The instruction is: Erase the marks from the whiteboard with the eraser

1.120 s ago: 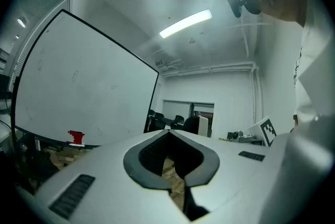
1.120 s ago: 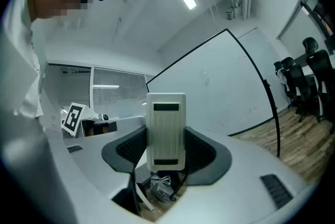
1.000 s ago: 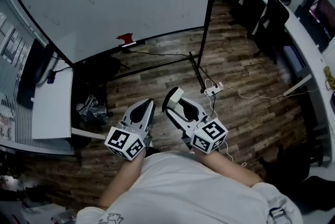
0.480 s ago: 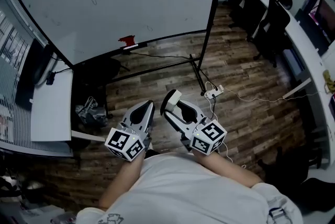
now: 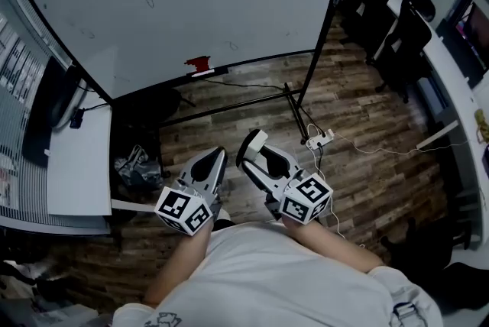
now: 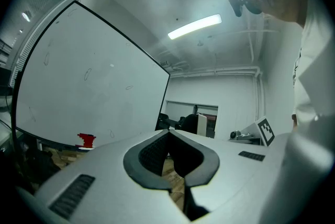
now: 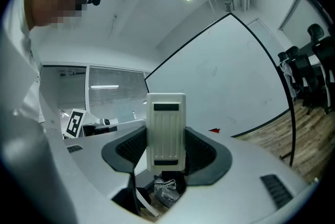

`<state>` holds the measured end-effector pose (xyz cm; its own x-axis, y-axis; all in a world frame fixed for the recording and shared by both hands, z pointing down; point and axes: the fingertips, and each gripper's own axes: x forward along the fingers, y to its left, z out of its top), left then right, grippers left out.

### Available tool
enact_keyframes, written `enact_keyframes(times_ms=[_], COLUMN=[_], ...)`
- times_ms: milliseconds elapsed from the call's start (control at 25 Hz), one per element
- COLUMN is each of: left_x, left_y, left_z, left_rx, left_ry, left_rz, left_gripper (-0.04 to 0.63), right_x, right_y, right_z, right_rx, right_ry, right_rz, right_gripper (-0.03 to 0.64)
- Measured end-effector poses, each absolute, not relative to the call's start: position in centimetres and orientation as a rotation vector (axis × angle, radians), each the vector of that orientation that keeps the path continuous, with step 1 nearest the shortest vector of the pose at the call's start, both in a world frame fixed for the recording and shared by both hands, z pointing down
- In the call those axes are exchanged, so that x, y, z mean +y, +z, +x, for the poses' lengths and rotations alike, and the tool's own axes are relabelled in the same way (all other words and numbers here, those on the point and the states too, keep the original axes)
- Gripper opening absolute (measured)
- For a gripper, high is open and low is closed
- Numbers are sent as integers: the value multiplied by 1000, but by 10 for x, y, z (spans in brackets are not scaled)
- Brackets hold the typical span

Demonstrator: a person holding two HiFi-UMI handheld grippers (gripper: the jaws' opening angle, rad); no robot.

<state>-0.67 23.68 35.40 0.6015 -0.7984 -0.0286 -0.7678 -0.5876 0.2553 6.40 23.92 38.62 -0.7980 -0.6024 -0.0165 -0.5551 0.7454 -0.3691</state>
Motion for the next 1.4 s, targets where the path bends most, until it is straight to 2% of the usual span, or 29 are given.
enact_keyframes(times_ms=[280, 640, 920, 1400], left_x=[192, 158, 142, 107], left_y=[350, 355, 365, 375], left_z=[-95, -167, -192, -180], left_rx=[-1348, -1315, -1254, -1187], left_ry=[-178, -150, -150, -134], left_rz=[2600, 2595, 2615, 2619], left_gripper=[6, 6, 6, 6], right_x=[199, 161, 153, 124], right_y=[383, 389, 394, 398], right_z=[-22, -95, -123, -114], right_rx=[2814, 2788, 2806, 2787], right_ry=[-551, -604, -587, -595], right_rz=[-888, -928, -954, -1005], right_gripper=[238, 238, 238, 238])
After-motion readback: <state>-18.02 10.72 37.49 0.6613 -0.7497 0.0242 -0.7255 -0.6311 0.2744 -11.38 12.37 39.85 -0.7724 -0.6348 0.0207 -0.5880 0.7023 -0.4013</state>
